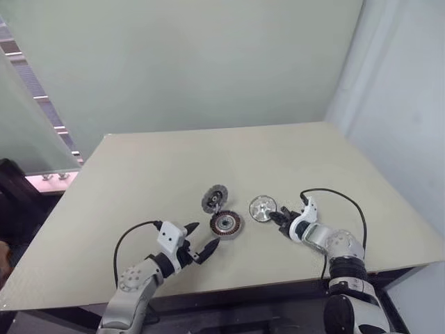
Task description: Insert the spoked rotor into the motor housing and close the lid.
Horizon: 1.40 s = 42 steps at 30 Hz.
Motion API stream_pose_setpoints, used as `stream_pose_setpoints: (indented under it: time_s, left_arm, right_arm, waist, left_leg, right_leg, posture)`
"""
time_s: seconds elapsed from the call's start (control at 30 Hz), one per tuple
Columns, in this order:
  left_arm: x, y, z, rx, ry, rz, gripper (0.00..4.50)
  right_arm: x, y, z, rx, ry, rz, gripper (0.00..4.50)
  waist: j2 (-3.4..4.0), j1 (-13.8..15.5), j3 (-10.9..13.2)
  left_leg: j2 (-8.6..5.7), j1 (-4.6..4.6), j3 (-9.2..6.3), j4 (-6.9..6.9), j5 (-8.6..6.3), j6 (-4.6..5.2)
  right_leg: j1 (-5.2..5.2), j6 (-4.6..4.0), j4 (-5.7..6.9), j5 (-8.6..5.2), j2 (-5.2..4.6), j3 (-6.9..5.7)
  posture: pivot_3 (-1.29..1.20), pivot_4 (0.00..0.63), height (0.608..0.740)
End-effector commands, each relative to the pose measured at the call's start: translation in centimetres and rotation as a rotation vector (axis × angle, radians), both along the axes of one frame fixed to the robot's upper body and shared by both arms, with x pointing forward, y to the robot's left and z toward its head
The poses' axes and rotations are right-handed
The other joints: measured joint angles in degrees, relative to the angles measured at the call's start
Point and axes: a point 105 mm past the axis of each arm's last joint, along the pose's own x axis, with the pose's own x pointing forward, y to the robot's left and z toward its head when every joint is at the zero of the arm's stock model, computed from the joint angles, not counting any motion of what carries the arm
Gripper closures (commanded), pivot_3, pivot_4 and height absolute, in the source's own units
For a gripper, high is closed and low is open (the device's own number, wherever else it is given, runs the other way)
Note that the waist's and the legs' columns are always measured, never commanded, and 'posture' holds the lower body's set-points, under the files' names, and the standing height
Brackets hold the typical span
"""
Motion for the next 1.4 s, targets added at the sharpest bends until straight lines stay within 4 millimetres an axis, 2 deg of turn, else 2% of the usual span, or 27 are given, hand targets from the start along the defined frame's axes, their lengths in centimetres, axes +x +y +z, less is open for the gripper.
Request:
stream_pose_setpoints:
  time_s: [0.03,0.27,0.4,0.83,1.4]
  left_arm:
    - [0.5,0.4,1.5,0.011,-0.066,0.003,0.0]
    - [0.6,0.7,1.6,0.017,-0.068,0.015,0.0]
    - [0.5,0.7,1.6,0.012,-0.069,0.022,0.0]
    - [0.3,0.7,1.3,0.002,-0.064,0.036,0.0]
    - [0.3,1.3,1.4,0.008,-0.07,0.055,0.0]
  right_arm:
    - [0.4,1.9,3.6,0.111,-0.06,0.052,4.15]
    - [-0.7,5.5,5.4,0.174,-0.047,0.13,4.15]
    - [-1.4,7.3,5.7,0.142,-0.039,0.177,4.15]
    - [-2.6,10.0,4.7,0.091,-0.001,0.241,4.15]
    - [-3.0,12.3,3.8,0.061,0.021,0.29,4.15]
  waist:
    - [0.01,0.0,0.0]
    - [0.04,0.0,0.0]
    - [0.06,0.1,0.0]
    - [0.07,0.0,0.0]
    - [0.07,0.0,0.0]
  left_leg:
    - [0.01,0.0,-0.01,0.0,0.0,0.0]
    - [0.09,-0.01,-0.03,0.0,0.0,0.0]
    - [0.06,-0.1,-0.05,0.01,0.0,0.0]
    - [0.1,-0.12,-0.04,-0.01,-0.02,0.02]
    - [0.11,-0.18,-0.05,-0.01,-0.02,0.02]
  right_leg:
    - [0.0,0.0,0.0,0.0,0.02,0.0]
    - [-0.02,-0.01,0.0,0.0,0.12,0.01]
    - [-0.03,-0.01,-0.1,0.0,0.12,0.03]
    - [-0.08,-0.01,-0.11,0.0,0.17,0.05]
    - [-0.12,-0.01,-0.15,0.0,0.18,0.05]
  posture:
    - [0.0,0.0,0.74]
    - [0.0,0.0,0.74]
    - [0.0,0.0,0.74]
    - [0.0,0.0,0.74]
    - [0.0,0.0,0.74]
